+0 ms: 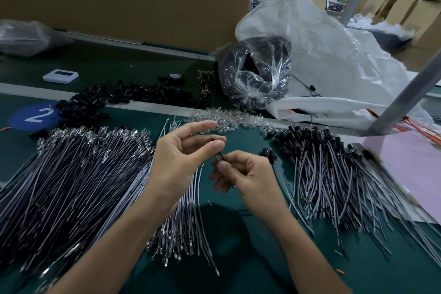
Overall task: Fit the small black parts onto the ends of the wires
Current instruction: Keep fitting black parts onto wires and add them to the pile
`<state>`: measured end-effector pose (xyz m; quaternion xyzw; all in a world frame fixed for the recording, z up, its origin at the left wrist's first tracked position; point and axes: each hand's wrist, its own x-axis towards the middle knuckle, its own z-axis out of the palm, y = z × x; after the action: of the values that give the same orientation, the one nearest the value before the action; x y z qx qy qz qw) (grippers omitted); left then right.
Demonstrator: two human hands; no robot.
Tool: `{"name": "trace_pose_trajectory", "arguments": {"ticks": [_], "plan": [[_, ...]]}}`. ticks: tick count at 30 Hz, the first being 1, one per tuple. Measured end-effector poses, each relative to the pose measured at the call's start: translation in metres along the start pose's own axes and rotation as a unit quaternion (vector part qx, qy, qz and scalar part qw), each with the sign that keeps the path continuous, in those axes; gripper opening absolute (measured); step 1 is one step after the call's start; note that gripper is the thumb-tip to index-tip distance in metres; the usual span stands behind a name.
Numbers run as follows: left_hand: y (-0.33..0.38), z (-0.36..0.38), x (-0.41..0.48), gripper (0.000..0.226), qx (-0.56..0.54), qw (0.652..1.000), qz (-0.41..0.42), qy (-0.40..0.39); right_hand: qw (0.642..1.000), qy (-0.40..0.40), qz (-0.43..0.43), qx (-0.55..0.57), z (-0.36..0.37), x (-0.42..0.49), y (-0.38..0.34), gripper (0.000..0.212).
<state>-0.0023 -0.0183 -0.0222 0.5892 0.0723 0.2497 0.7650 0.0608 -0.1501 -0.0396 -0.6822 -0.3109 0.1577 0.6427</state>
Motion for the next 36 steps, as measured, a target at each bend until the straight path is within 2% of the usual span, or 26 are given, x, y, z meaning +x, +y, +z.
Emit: {"name": "trace_pose_trajectory", "arguments": {"ticks": [8,14,18,23,36], "plan": [[-0.0046,0.0053,-0.0050,0.032,0.006,1.000,0.001,-0.019,0.999,0.020,-0.018,0.038,0.0056,-0.0016,-0.0003,0.022],[-0.0017,0.0049,-0.0072,0.029,-0.024,1.000,-0.015,-0.003,0.997,0.030,-0.019,0.068,0.0073,-0.0010,-0.0006,0.015],[-0.0009,0.0051,-0.0064,0.013,-0.026,0.999,-0.017,0.007,0.997,0.032,-0.013,0.071,0.0075,-0.0015,-0.0003,0.010],[0.0015,0.0031,-0.0048,0.025,-0.055,0.998,-0.013,0.036,0.996,0.047,-0.010,0.072,0.0081,-0.0017,-0.0025,0.009],[0.0002,0.0017,-0.0042,0.025,-0.119,0.991,-0.044,0.028,0.999,0.026,-0.027,0.033,0.0089,-0.0049,-0.0027,0.012]]}}
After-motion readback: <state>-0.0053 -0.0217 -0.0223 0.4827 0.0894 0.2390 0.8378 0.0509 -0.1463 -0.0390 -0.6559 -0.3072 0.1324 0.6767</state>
